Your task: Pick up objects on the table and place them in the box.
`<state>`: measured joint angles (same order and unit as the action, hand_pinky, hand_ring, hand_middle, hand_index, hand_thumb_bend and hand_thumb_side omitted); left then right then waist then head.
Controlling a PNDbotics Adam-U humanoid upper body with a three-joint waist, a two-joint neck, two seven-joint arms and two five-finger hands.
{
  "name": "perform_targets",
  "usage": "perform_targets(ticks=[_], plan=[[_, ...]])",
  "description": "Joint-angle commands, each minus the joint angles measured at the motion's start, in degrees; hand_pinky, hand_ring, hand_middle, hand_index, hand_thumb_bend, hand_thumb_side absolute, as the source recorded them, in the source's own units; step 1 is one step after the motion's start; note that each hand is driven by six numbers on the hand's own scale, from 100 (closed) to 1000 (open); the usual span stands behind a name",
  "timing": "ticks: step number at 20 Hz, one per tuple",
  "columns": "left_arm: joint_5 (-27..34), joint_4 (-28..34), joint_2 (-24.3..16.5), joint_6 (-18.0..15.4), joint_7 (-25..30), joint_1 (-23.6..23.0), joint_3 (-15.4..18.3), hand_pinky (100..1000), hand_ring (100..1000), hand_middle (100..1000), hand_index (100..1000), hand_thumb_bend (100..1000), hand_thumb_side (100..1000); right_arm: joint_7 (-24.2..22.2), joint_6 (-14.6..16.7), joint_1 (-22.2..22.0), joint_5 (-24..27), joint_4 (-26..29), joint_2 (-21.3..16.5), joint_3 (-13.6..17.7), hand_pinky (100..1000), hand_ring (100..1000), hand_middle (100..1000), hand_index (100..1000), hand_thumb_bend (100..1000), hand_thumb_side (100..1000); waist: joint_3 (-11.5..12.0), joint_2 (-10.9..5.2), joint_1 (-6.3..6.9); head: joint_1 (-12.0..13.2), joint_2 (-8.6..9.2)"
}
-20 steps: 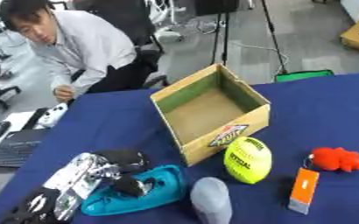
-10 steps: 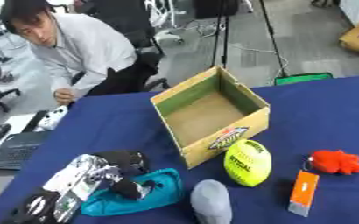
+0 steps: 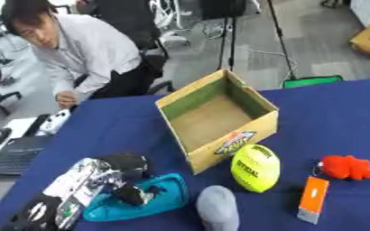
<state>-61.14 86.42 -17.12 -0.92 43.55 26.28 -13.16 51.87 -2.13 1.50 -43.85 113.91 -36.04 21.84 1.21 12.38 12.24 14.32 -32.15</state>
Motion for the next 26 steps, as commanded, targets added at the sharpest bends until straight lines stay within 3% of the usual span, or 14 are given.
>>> perform_targets(ticks=[1,2,5,6,26], plan=[[-1.0,0.4,-0.7,0.4,-0.2,0.1,0.5,783,710,606,512,100,419,0.1,-0.1,0.4,0.2,0.7,-2.0,0.6,859,836,800,791,100,820,0.0,-0.80,-0.66,0.3,0.52],[-1.1,0.4,-0.7,0.4,-0.3,0.0,0.5,779,699,596,503,100,377,0.1,-0.1,0.4,0.2,0.7,-2.0,0.7,859,837,800,791,100,820,0.0,-0.81,-0.66,0.3,0.53],[-1.3,0.4,-0.7,0.5,-0.5,-0.1,0.5,779,699,596,503,100,377,0.1,-0.1,0.5,0.2,0.7,-2.0,0.7,859,837,800,791,100,820,0.0,-0.80,-0.67,0.3,0.54],[-1.4,0.5,-0.6,0.6,-0.6,-0.1,0.5,769,677,577,490,100,292,0.1,-0.1,0.5,0.2,0.7,-2.0,0.7,859,837,800,791,100,819,0.0,-0.78,-0.66,0.3,0.56],[-5.2,4.8,0.3,2.3,-9.2,-1.7,0.9,733,611,512,479,100,272,0.1,-0.2,0.7,0.4,0.7,-1.9,0.9,860,838,801,791,100,818,0.4,-0.69,-0.81,0.2,0.98]])
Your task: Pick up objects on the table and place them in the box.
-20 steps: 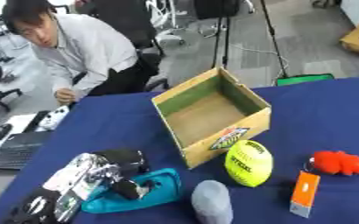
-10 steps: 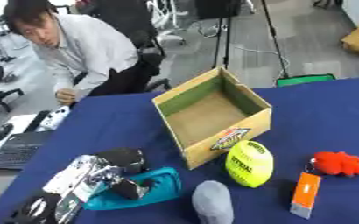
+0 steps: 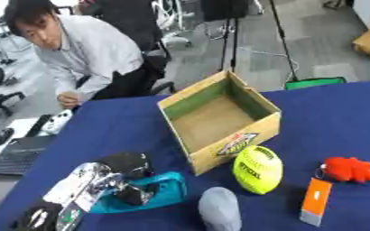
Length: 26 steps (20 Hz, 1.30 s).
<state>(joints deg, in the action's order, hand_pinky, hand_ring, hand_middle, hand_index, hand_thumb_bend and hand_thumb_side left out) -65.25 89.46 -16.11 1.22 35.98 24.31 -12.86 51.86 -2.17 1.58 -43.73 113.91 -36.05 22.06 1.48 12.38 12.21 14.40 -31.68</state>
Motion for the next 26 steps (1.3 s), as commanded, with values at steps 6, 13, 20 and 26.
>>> perform_targets(ticks=[6,13,20,26], plan=[[-2.6,3.0,-0.7,0.6,-5.9,0.1,0.7,716,587,491,481,100,260,0.1,-0.2,0.6,0.3,0.7,-1.9,0.7,860,839,801,791,100,818,0.2,-0.68,-0.79,0.0,0.62],[-5.1,4.6,-0.5,1.9,-11.8,-0.1,0.9,702,565,477,482,100,244,0.1,-0.2,0.7,0.3,0.7,-1.8,0.6,861,840,801,790,100,818,0.3,-0.64,-0.89,-0.1,1.02],[-7.5,5.6,-0.2,2.6,-16.1,-0.4,1.1,692,545,464,483,100,229,0.1,-0.2,0.7,0.4,0.7,-1.8,0.7,862,841,801,790,100,817,0.3,-0.54,-1.08,-0.2,1.43],[-11.0,6.3,0.2,2.6,-20.1,-0.9,1.1,689,532,457,485,100,211,0.1,-0.1,0.8,0.4,0.7,-1.8,0.8,862,841,801,789,100,817,0.3,-0.36,-1.29,-0.2,1.64]])
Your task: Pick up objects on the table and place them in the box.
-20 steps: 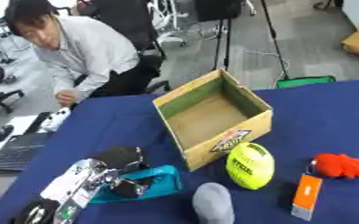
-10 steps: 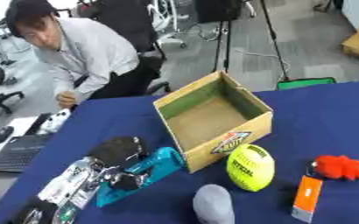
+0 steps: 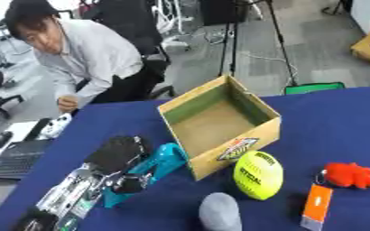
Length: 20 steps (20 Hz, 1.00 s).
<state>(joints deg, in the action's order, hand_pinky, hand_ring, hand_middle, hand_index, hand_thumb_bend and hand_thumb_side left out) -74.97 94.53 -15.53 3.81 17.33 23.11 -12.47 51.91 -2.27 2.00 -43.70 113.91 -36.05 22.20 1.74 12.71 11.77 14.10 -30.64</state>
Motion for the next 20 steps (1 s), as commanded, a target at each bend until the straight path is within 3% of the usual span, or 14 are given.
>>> perform_targets(ticks=[1,7,20], plan=[[-1.9,1.4,-0.4,0.0,-2.1,0.3,0.8,689,523,454,491,131,191,0.1,0.0,0.4,0.3,0.7,-1.8,0.7,862,842,801,789,100,818,0.0,-0.66,-0.87,0.1,0.67],[-8.9,2.1,-0.2,-0.6,-7.5,0.3,0.6,698,520,456,504,282,160,0.1,0.1,0.7,0.4,0.7,-1.8,0.6,862,842,801,789,100,818,0.1,-0.49,-0.80,0.2,1.13],[-12.7,1.5,0.1,-0.7,-11.4,0.3,0.6,686,495,445,508,326,143,0.1,0.2,0.9,0.6,0.7,-1.8,0.6,862,842,802,789,100,818,0.1,-0.24,-0.78,0.1,1.91]])
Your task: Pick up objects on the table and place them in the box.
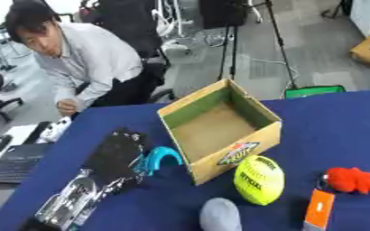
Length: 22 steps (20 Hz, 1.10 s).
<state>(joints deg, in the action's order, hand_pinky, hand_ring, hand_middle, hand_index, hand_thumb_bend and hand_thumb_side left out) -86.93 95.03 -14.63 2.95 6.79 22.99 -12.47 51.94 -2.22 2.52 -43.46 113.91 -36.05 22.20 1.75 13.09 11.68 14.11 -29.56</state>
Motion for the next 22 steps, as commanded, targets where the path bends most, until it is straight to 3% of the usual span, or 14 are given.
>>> perform_targets(ticks=[1,10,11,12,22], plan=[[-1.0,1.0,-0.7,0.2,-1.2,0.4,0.6,686,493,443,509,346,135,0.0,0.1,0.4,0.4,0.7,-1.8,0.6,862,842,802,789,100,818,0.0,-0.61,-0.72,0.1,0.88],[-2.9,2.1,-0.4,0.8,-5.4,0.2,0.7,665,469,417,503,373,100,0.0,0.3,0.5,0.6,0.7,-1.7,0.7,863,842,802,788,100,821,0.3,-0.54,-1.28,-0.3,1.39],[-2.9,2.2,-0.3,0.9,-5.7,0.2,0.7,665,468,416,503,331,106,0.0,0.3,0.5,0.6,0.7,-1.7,0.7,863,842,802,788,100,825,0.4,-0.55,-1.34,-0.4,1.41],[-2.9,2.3,-0.3,1.0,-5.9,0.2,0.7,663,465,414,501,361,100,0.0,0.3,0.4,0.6,0.7,-1.7,0.7,863,843,802,788,100,820,0.4,-0.61,-1.41,-0.4,1.38],[-2.3,4.1,-0.3,1.3,-3.8,0.9,1.1,659,458,399,497,368,100,0.0,0.3,0.4,1.2,0.7,-2.1,0.8,865,842,801,788,100,814,0.9,-1.70,-1.85,-0.9,1.19]])
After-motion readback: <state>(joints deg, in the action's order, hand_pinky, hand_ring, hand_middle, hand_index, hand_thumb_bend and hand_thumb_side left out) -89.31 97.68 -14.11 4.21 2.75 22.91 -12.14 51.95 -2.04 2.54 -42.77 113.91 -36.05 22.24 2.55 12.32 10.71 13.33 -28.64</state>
